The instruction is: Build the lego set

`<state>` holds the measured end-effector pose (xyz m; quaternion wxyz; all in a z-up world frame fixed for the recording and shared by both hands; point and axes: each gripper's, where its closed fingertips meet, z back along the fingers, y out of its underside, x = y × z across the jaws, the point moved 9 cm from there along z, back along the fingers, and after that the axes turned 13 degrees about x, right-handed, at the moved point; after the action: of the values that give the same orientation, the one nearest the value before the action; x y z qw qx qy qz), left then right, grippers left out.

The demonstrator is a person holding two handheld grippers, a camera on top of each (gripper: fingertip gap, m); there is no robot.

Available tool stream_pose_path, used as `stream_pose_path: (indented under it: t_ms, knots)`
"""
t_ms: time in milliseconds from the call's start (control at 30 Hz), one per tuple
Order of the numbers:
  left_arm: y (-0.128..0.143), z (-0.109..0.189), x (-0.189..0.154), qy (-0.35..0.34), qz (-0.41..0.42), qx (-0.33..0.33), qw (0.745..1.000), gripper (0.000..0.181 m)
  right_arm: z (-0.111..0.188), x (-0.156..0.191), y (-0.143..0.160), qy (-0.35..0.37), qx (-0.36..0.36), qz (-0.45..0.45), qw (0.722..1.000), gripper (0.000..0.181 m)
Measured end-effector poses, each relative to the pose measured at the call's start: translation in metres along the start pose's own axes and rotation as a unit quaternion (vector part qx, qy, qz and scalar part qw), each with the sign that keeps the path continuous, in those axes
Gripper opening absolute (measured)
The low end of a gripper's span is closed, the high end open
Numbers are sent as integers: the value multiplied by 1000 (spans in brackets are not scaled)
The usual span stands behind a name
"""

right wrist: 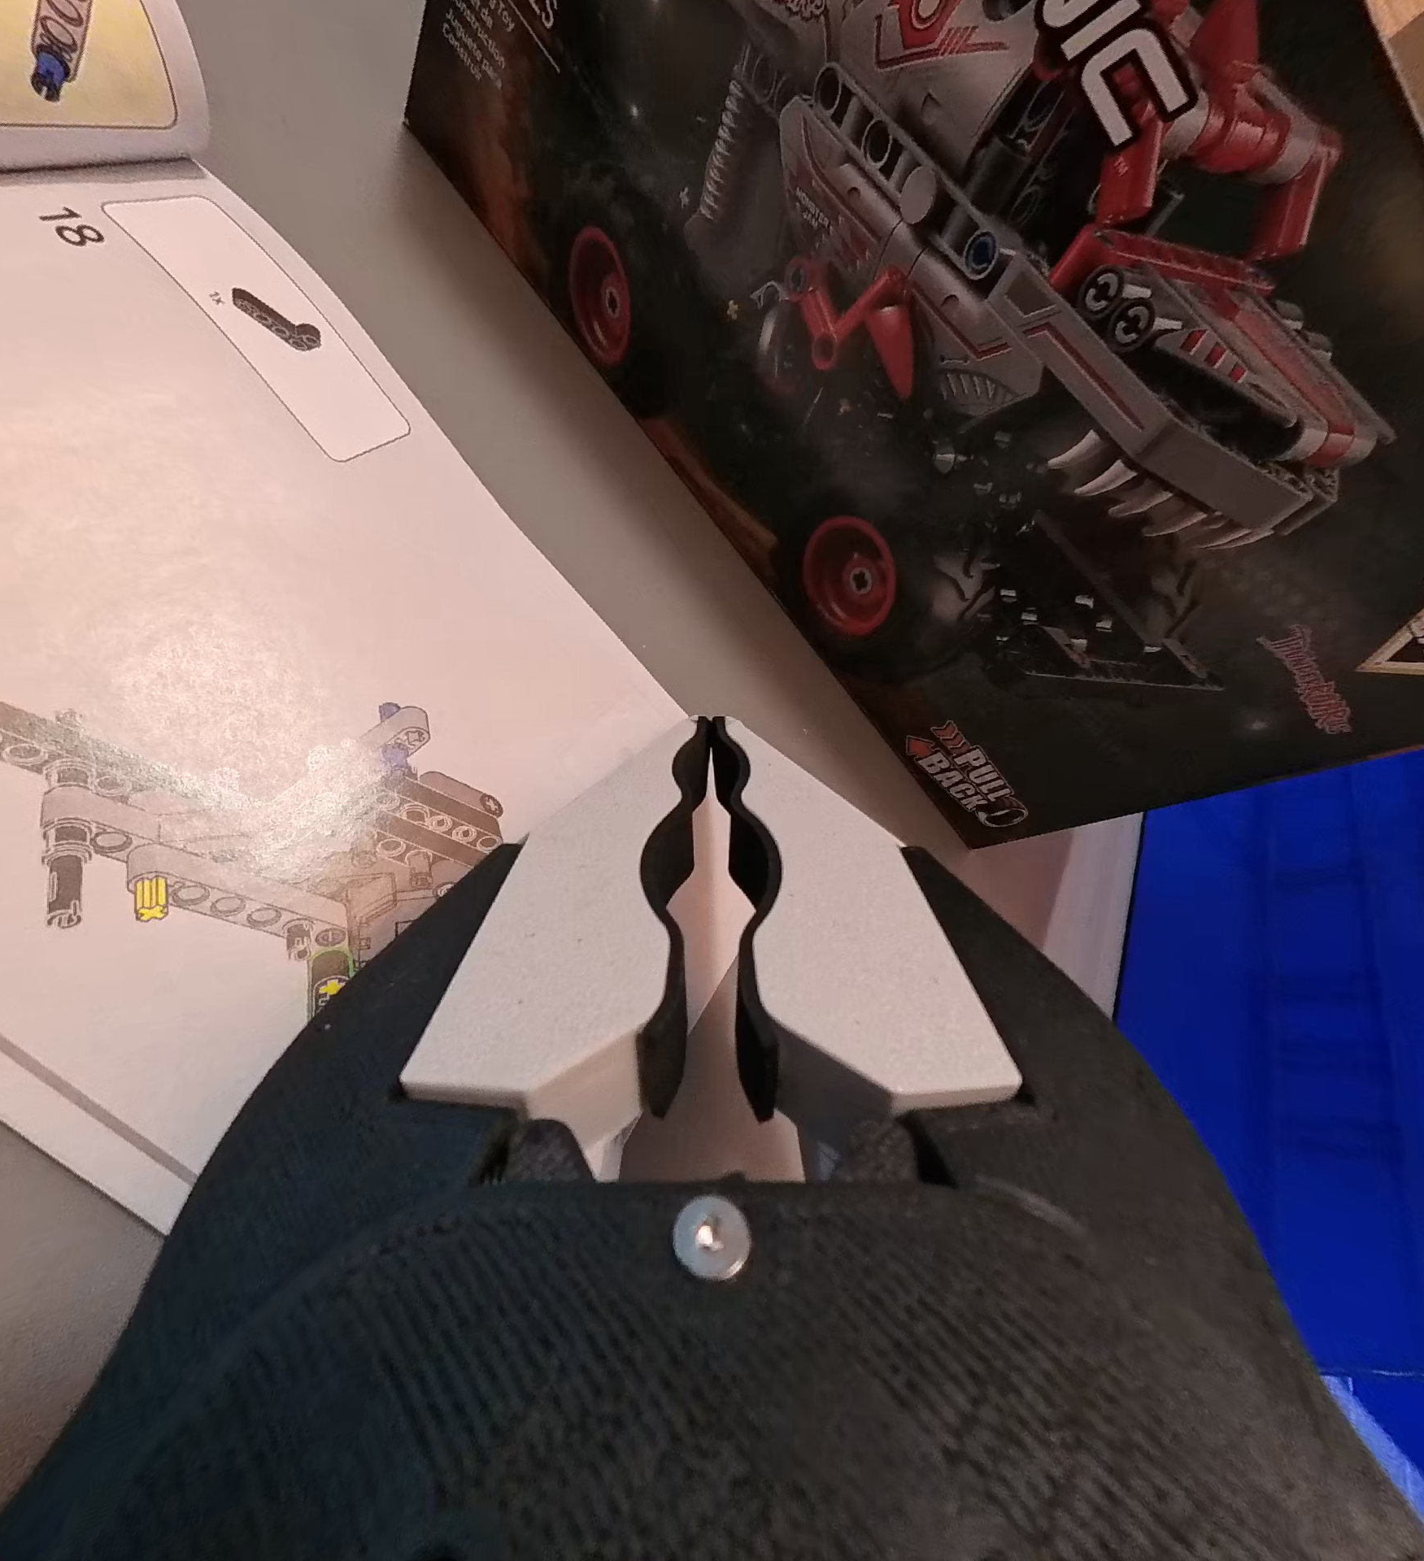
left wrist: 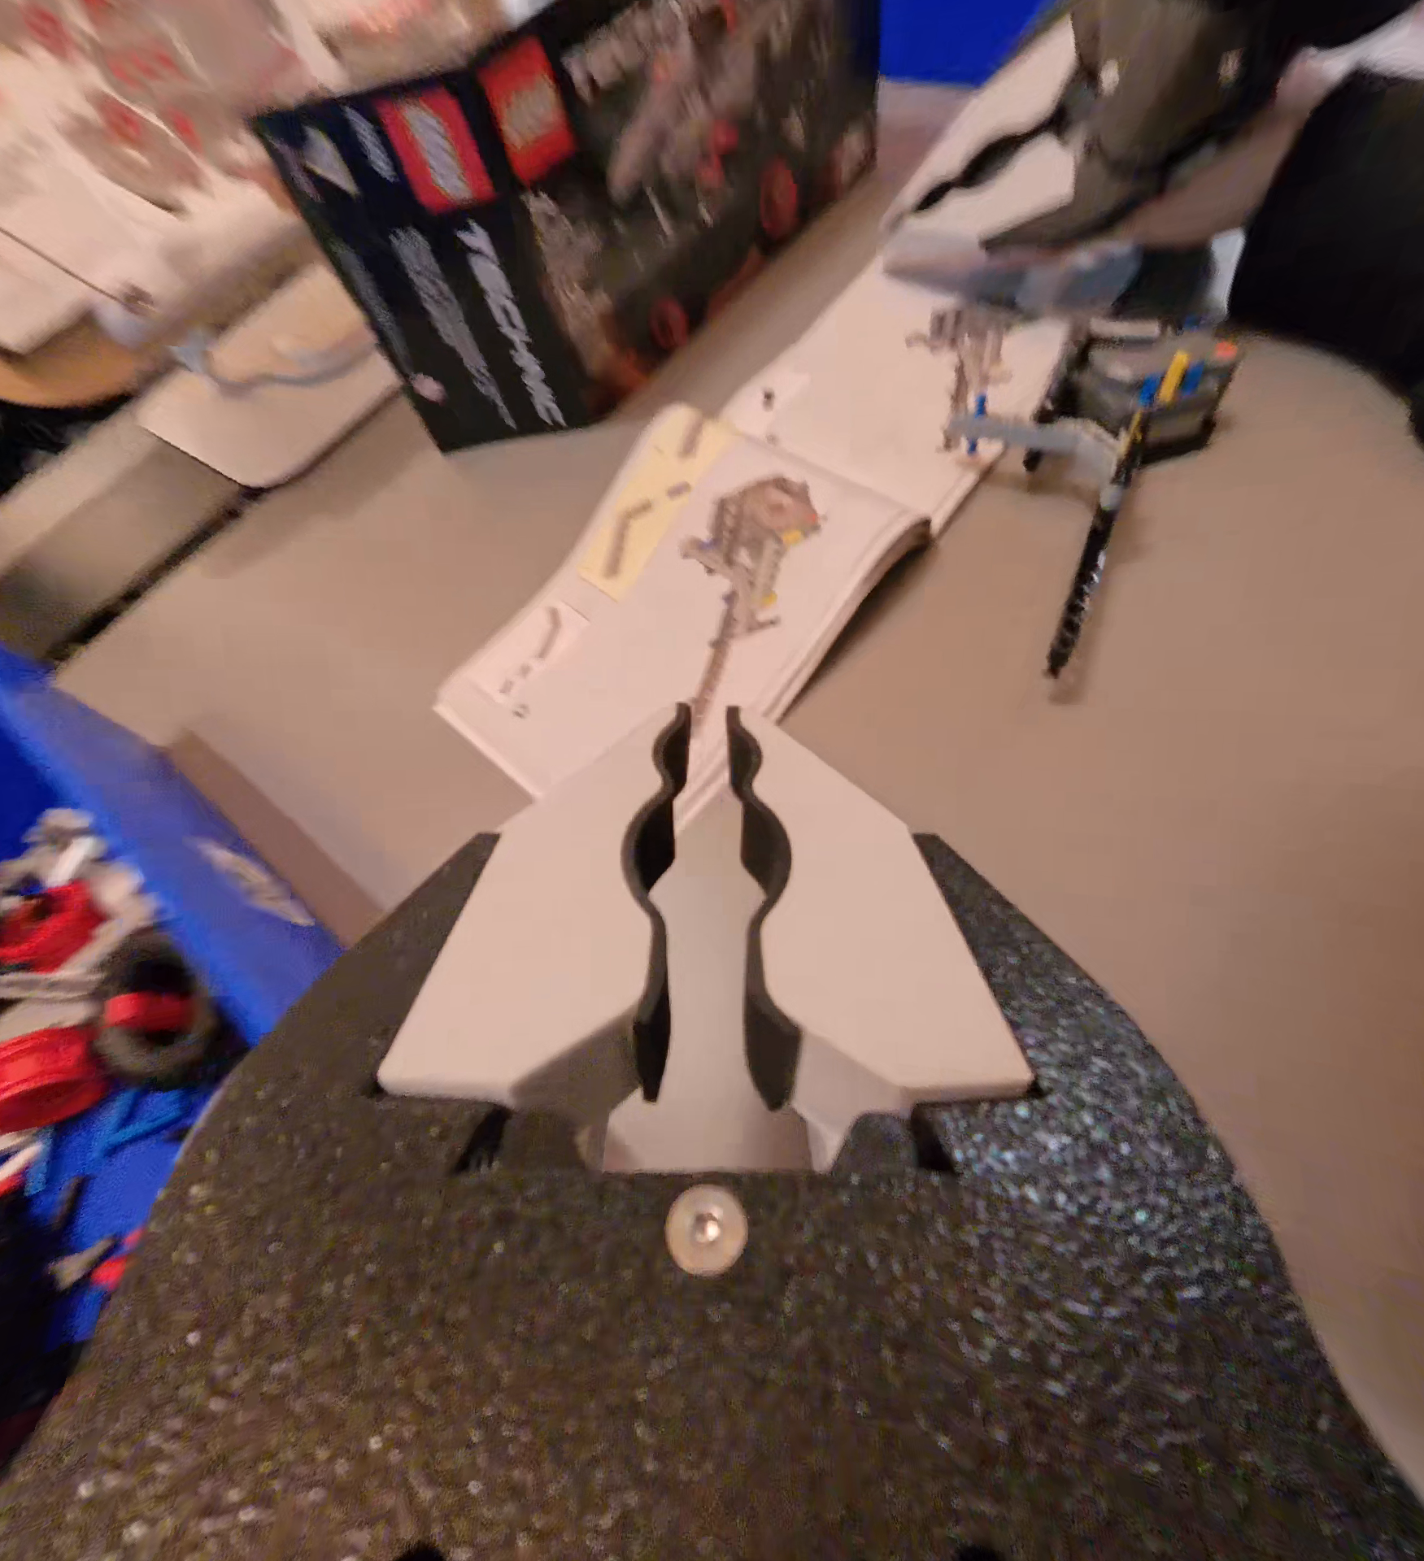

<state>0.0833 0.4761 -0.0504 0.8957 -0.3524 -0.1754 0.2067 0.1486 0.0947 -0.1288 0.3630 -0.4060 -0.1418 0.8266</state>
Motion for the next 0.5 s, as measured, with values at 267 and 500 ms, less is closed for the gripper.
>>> stream_pose_path:
  t_ms: [267, 500]
  knots:
    - [15, 77, 117, -154, 70, 20, 985, 5, 0, 0, 0, 2, 0, 2, 1000, 0]
    - [-2, 105, 182, -168, 66, 55, 982, 0, -1, 0, -1, 5, 1, 1, 1000, 0]
